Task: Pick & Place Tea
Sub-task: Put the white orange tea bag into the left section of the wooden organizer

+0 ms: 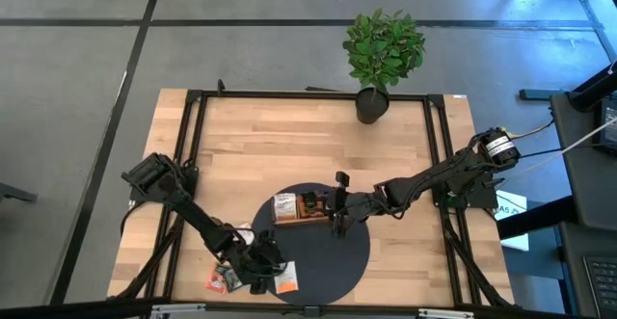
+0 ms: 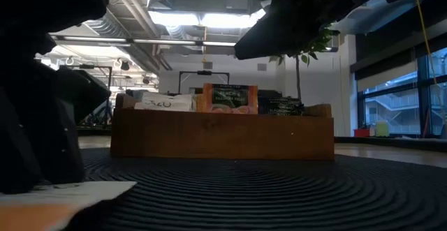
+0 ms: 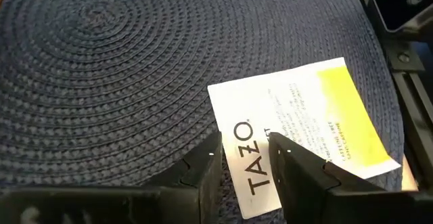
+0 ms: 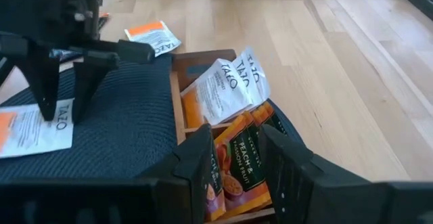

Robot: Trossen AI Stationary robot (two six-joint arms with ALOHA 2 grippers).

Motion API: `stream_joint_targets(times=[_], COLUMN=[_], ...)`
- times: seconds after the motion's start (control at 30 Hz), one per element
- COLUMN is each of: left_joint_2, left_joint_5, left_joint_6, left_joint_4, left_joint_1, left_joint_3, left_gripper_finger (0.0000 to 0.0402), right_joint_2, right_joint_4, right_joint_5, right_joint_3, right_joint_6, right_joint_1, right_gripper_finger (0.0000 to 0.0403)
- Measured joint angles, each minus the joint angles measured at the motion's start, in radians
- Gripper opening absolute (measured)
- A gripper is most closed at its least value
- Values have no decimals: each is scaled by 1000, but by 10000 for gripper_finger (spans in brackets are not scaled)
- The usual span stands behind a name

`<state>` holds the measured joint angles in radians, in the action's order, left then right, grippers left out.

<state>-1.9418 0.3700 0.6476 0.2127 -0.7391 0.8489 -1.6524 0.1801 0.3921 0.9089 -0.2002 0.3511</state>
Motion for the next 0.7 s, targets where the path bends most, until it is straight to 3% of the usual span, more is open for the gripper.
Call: stream_joint_targets(times=[0.7], left_joint_2=[29], left_joint_5=[20], left_joint_6=[-31], left_joint_4=[-45], left_joint_1=[-6], left_joint_3=[-1], left_gripper_finger=[4], right_joint_2=[0], right_joint_4=[4], right_joint_5=[0], right_joint_3=[0], right_joint_6=[0], right_joint_1=[0], right_gripper_finger=[126])
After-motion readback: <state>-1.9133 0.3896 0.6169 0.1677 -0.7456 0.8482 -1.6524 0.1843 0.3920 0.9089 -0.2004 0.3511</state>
